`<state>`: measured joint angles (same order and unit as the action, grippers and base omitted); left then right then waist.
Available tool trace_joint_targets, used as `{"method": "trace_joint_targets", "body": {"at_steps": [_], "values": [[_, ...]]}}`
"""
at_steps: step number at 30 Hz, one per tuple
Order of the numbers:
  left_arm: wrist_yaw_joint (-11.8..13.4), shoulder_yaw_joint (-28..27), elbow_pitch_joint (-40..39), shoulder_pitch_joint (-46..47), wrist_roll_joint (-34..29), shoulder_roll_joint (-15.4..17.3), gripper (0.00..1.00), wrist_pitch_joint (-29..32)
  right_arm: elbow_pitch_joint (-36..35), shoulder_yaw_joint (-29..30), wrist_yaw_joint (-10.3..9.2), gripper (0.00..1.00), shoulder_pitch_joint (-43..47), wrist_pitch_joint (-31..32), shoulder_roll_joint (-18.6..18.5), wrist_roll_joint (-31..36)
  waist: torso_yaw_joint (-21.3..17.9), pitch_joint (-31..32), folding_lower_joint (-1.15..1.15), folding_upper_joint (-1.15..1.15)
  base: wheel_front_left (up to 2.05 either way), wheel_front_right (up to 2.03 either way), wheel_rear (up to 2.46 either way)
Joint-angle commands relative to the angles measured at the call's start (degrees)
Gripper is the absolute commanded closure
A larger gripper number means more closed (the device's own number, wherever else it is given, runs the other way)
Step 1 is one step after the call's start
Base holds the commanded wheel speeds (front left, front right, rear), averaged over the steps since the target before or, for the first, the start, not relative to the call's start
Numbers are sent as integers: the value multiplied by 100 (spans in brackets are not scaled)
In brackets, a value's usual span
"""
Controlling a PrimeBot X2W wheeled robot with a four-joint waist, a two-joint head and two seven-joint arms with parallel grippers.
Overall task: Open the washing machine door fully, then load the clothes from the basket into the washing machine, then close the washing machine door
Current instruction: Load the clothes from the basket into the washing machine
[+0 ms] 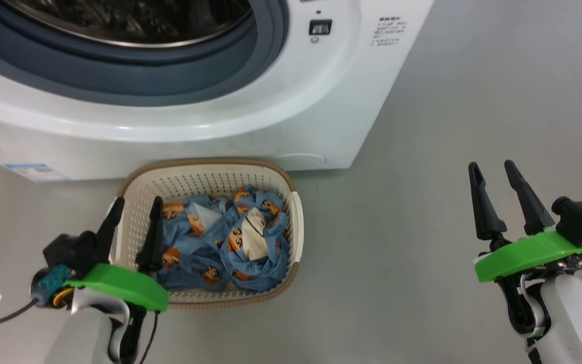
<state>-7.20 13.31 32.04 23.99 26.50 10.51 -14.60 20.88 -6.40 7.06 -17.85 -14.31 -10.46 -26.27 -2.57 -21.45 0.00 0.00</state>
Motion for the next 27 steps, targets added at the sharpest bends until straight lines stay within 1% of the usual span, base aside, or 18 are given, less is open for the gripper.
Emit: {"method": "trace_joint_targets", "body": {"at_steps": [1,4,9,11,14,20,27], "values": [[-19,-114,2,193,27,135,0,-20,-148,-66,43,0,-105,-69,2,77,-17,-377,0,0,0,0,0],[-24,44,295,450,120,153,0,4,-180,-62,43,0,-213,-69,46,119,-11,-633,0,0,0,0,0],[-27,514,724,869,439,218,0,76,-252,-72,43,0,-440,-69,120,196,-21,-1053,0,0,0,0,0],[-27,784,848,1009,748,181,0,241,-273,-68,43,0,-517,-69,136,223,-18,-1199,0,0,0,0,0],[-27,1246,972,1221,1130,230,0,427,-312,-54,43,0,-620,-69,161,261,-23,-1387,0,0,0,0,0],[-28,2087,1277,1680,1704,331,0,651,-372,-72,43,0,-814,-69,229,317,-82,-1756,0,0,0,0,0],[-28,3021,1601,2185,2225,472,0,925,-426,-144,43,0,-1060,-69,360,343,-257,-2201,0,0,0,0,0]]}}
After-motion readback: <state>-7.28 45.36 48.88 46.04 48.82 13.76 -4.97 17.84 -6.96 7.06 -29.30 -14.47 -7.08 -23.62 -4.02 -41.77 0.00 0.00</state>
